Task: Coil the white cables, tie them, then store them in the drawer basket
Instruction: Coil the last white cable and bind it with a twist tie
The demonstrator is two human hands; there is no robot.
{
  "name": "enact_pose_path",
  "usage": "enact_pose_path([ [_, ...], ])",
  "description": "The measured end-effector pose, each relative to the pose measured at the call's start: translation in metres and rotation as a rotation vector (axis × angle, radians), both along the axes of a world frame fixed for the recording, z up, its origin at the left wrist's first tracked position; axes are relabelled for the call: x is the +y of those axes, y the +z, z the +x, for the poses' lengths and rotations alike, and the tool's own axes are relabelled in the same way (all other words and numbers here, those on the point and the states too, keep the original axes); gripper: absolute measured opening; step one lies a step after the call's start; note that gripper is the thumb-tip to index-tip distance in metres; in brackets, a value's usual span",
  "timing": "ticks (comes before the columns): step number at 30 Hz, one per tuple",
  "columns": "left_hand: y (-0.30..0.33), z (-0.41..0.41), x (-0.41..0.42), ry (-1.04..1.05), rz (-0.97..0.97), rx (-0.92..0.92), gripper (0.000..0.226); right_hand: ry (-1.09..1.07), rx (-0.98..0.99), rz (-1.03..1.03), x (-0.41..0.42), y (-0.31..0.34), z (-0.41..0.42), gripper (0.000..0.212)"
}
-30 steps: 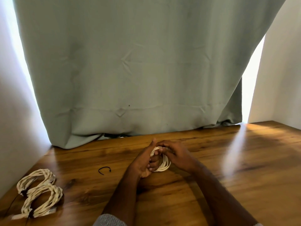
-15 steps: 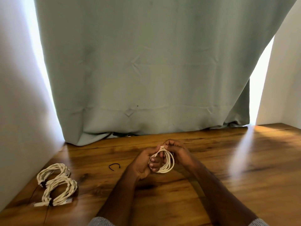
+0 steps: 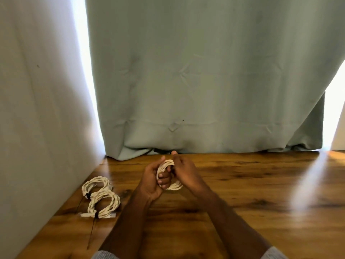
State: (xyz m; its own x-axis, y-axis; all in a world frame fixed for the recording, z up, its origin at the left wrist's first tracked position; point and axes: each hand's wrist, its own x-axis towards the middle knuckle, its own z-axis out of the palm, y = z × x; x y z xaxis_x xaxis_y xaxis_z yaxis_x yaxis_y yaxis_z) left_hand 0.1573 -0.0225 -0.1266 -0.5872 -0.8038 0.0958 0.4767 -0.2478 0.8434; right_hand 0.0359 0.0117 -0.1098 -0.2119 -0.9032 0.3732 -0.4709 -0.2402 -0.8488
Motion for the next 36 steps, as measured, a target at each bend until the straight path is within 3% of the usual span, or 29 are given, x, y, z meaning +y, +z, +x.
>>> enact_pose_path([
  [4, -0.009, 0.011, -0.008, 0.297, 0.012, -0.151, 0.061, 0.016, 0.082, -0.073, -0.017, -0.01, 0.026, 0.059],
  [8, -0.006, 0.022, -0.02, 0.539, 0.017, -0.19, 0.052, -0.025, -0.055, -0.115, -0.025, -0.022, 0.025, 0.05],
  [12, -0.006, 0.043, -0.043, 0.723, 0.09, -0.115, 0.044, 0.065, 0.155, -0.01, -0.015, -0.032, -0.005, 0.02],
  [15, -0.011, 0.046, -0.046, 0.815, 0.086, -0.139, 0.045, 0.153, 0.322, 0.142, -0.009, -0.036, -0.014, 0.013],
  [19, -0.015, 0.038, -0.045, 0.809, 0.07, -0.171, 0.05, 0.168, 0.435, 0.146, -0.015, -0.04, -0.006, 0.014],
  [23, -0.02, 0.035, -0.046, 0.764, 0.06, -0.186, 0.055, 0.284, 0.508, 0.136, -0.019, -0.04, -0.009, 0.031],
  [29, -0.023, 0.03, -0.045, 0.709, 0.065, -0.183, 0.048, 0.288, 0.677, 0.106, -0.025, -0.041, -0.016, 0.018],
  [36, -0.028, 0.022, -0.049, 0.684, 0.032, -0.198, 0.041, 0.198, 0.646, 0.128, -0.03, -0.048, -0.018, 0.002],
])
